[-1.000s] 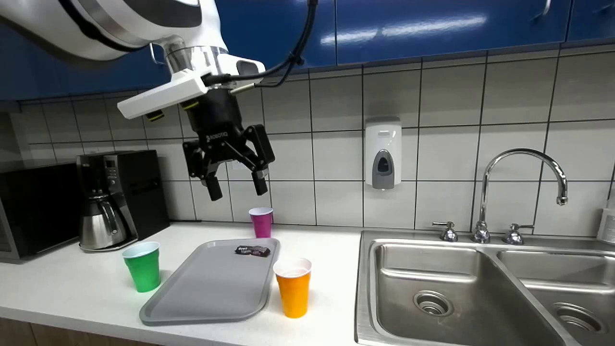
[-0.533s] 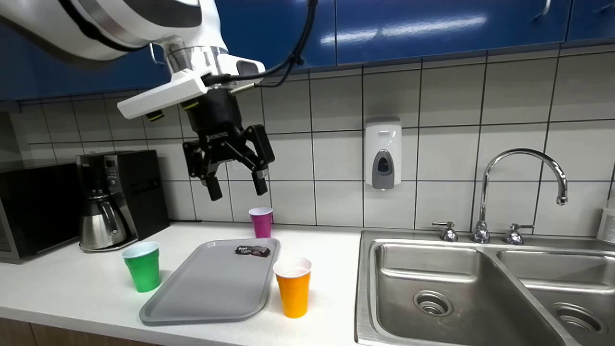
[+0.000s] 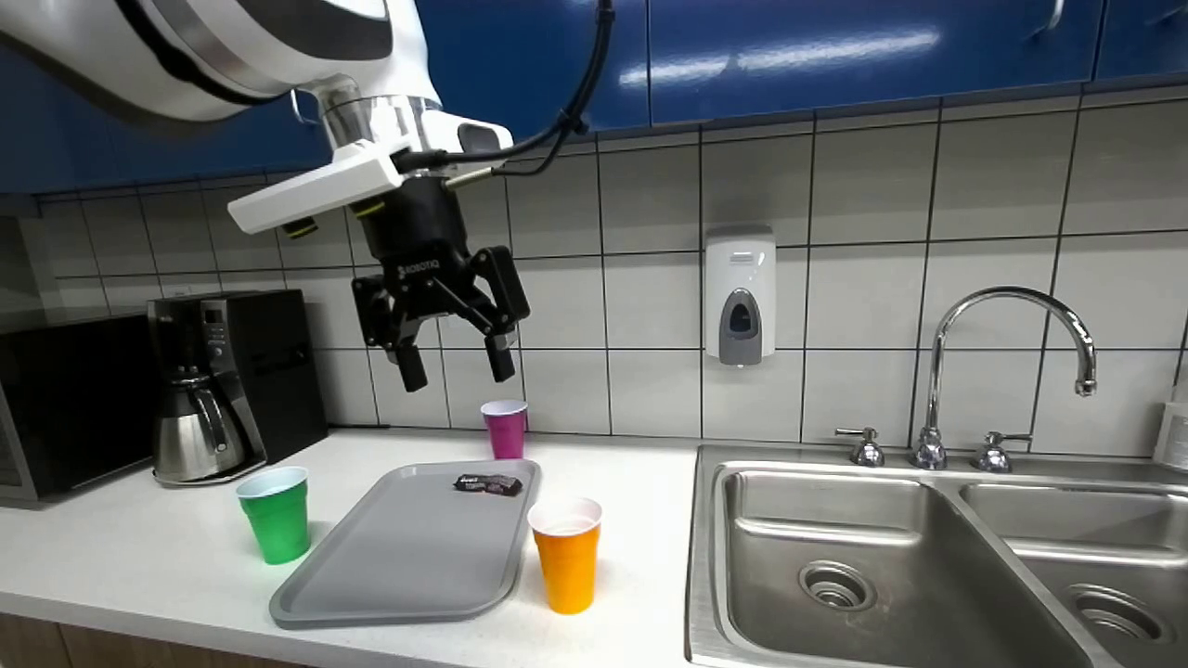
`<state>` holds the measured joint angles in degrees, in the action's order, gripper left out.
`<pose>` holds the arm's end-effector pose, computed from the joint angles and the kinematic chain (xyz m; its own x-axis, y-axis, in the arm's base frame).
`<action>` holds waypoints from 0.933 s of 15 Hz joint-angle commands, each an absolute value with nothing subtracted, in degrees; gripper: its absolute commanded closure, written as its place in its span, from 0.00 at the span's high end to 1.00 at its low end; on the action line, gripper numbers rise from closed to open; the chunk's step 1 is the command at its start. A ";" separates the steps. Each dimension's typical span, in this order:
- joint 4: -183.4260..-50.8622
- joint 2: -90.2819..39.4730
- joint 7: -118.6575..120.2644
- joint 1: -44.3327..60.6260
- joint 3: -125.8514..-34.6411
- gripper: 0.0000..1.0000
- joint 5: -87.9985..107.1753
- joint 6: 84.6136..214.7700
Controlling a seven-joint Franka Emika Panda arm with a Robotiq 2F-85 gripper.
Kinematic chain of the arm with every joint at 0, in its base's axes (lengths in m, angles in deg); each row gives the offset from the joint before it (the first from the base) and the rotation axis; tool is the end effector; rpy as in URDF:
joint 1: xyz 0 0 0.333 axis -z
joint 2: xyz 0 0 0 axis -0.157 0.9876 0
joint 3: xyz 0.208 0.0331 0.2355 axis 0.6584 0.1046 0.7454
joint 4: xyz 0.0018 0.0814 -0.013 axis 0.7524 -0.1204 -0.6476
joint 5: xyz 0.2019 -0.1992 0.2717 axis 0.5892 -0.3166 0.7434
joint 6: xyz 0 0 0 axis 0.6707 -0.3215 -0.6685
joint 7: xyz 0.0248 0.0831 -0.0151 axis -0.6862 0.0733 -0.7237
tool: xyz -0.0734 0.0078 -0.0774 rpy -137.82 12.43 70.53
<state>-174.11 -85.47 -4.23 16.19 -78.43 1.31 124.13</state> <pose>0.3213 -0.0675 0.4923 0.9953 -0.0820 0.0506 -0.0892 -0.9828 0.1619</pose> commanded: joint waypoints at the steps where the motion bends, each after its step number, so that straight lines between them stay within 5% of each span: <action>1: -174.80 -84.65 -4.52 14.74 -79.17 1.00 2.21 124.88; 14: -175.83 -73.74 -4.89 13.57 -79.10 1.00 1.85 131.64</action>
